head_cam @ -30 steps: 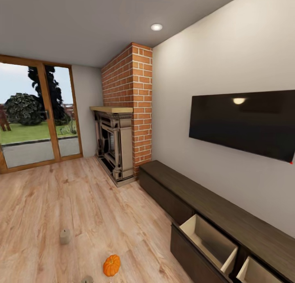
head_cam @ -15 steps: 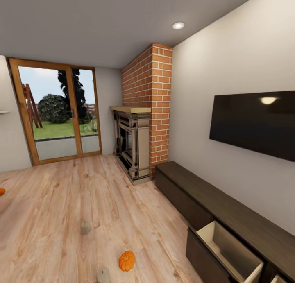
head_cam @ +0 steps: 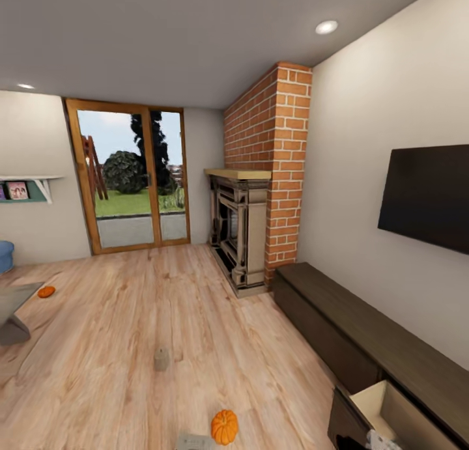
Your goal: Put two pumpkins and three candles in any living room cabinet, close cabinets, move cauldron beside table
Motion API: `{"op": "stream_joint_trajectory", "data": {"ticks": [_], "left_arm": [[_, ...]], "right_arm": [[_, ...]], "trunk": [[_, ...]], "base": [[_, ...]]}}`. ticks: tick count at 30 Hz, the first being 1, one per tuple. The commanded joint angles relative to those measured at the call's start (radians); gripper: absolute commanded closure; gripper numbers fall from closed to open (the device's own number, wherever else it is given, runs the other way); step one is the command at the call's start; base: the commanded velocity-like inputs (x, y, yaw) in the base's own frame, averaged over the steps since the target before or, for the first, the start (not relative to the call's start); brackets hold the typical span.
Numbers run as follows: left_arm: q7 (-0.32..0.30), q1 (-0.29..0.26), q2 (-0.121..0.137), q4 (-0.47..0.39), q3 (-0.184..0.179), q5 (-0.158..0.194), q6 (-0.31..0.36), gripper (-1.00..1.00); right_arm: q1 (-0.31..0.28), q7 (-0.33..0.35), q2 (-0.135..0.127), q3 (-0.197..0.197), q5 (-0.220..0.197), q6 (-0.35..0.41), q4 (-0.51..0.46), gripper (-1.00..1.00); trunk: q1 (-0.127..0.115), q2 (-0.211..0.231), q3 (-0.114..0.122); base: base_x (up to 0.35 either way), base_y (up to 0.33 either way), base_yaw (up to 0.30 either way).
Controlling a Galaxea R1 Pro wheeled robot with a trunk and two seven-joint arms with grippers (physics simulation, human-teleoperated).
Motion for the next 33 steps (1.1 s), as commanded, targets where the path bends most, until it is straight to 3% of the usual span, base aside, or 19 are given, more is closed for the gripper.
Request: {"op": "stream_joint_trajectory", "data": {"ticks": [1, 6, 9, 14, 33], "left_arm": [[0.016, -0.002, 0.001, 0.003, -0.005, 0.011, 0.001, -1.00], [0.059, -0.004, 0.003, 0.026, 0.000, 0.016, -0.012, -1.00], [0.069, -0.004, 0.003, 0.045, 0.041, 0.018, -0.048, -1.00], [0.074, -0.001, 0.003, 0.054, 0.070, 0.018, -0.071, -1.00], [0.065, 0.000, 0.003, 0.055, 0.073, 0.017, -0.085, -1.00]], "right_arm": [[0.000, -0.014, 0.001, 0.012, -0.009, 0.005, -0.006, -1.00], [0.000, -0.047, 0.003, 0.052, -0.008, 0.004, -0.014, -1.00], [0.000, -0.053, 0.004, 0.059, -0.009, 0.004, -0.017, -1.00], [0.000, -0.053, 0.013, 0.062, -0.011, 0.007, -0.017, -1.00], [0.000, -0.053, 0.014, 0.063, -0.010, 0.018, -0.010, -1.00]], "trunk": [[0.001, -0.001, -0.001], [0.001, -0.001, -0.003], [0.001, -0.001, -0.004], [0.001, -0.001, -0.007], [0.001, -0.001, -0.037]], "base": [[0.234, 0.000, 0.287], [0.272, 0.000, 0.272], [0.147, 0.000, 0.124], [0.042, 0.000, 0.035], [0.003, 0.001, 0.002]]}}
